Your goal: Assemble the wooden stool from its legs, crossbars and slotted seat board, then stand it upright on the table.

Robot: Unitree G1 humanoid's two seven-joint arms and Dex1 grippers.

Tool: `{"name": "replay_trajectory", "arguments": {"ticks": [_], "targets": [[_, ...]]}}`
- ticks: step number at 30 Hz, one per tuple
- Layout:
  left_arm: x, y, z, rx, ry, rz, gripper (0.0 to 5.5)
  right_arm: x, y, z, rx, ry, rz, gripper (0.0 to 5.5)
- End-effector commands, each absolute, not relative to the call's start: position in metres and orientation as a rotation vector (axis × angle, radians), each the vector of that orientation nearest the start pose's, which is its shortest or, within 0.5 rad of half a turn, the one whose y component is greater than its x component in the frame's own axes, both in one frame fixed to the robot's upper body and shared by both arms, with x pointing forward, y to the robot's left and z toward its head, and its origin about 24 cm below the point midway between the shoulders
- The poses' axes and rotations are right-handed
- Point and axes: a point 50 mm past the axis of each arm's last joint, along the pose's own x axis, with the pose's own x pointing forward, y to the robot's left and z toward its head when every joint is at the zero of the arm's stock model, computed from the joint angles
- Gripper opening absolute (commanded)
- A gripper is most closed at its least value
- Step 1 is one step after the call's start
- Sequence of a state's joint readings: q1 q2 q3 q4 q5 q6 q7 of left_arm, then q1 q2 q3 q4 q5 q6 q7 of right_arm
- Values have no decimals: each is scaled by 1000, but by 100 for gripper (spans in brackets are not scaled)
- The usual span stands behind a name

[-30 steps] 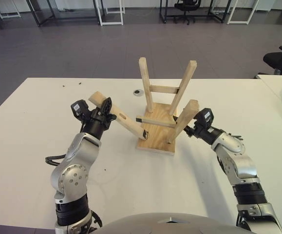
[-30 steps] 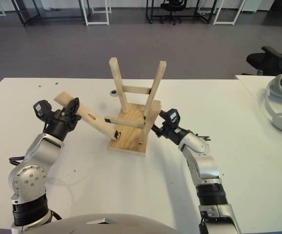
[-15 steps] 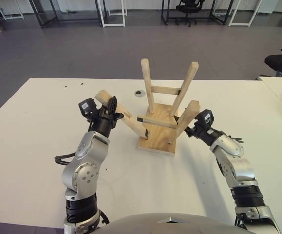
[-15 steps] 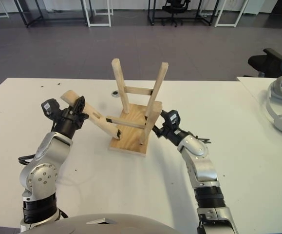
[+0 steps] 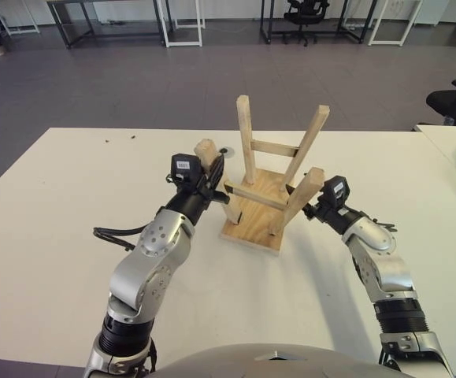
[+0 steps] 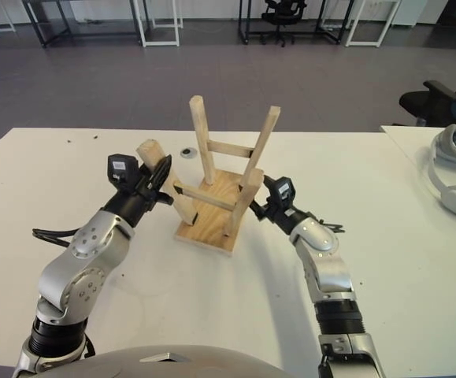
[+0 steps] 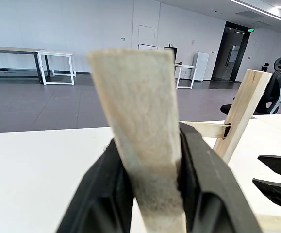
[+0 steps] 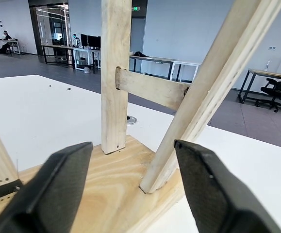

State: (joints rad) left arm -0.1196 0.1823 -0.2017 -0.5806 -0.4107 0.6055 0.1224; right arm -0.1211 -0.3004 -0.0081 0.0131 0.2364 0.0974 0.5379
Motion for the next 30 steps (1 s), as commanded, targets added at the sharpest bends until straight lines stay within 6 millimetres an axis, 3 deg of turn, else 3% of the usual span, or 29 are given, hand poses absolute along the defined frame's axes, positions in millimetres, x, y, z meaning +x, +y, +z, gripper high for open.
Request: {"name": "replay_trajectory", "arguments": {"ticks": [1, 2, 4, 8, 12, 14, 17, 23, 27, 30], "targets": [[234, 107, 65, 114, 356, -317, 106, 274, -170, 74, -68, -18, 560, 313], [231, 105, 60, 115, 377, -342, 106, 274, -170, 74, -66, -17, 561, 313], [227, 101, 52, 121, 412, -373, 170, 274, -169, 73, -64, -13, 561, 313], [226, 102, 47, 194, 417, -413, 225, 274, -170, 72, -63, -8, 558, 313], [238, 102, 71, 33, 291, -392, 286, 275, -171, 74, -55, -18, 548, 313], [239, 99, 93, -112, 181, -428, 315, 275, -176, 79, -23, -36, 518, 313], [230, 102, 98, -288, 187, -475, 315, 276, -189, 85, 16, -41, 445, 313], [215, 99, 99, -364, 243, -591, 315, 283, -218, 60, -67, 157, 255, 313], [210, 97, 91, -352, 313, -625, 315, 289, -211, 29, -67, 362, 258, 313], [202, 111, 85, -286, 376, -651, 315, 300, -201, 14, -42, 433, 286, 313]]}}
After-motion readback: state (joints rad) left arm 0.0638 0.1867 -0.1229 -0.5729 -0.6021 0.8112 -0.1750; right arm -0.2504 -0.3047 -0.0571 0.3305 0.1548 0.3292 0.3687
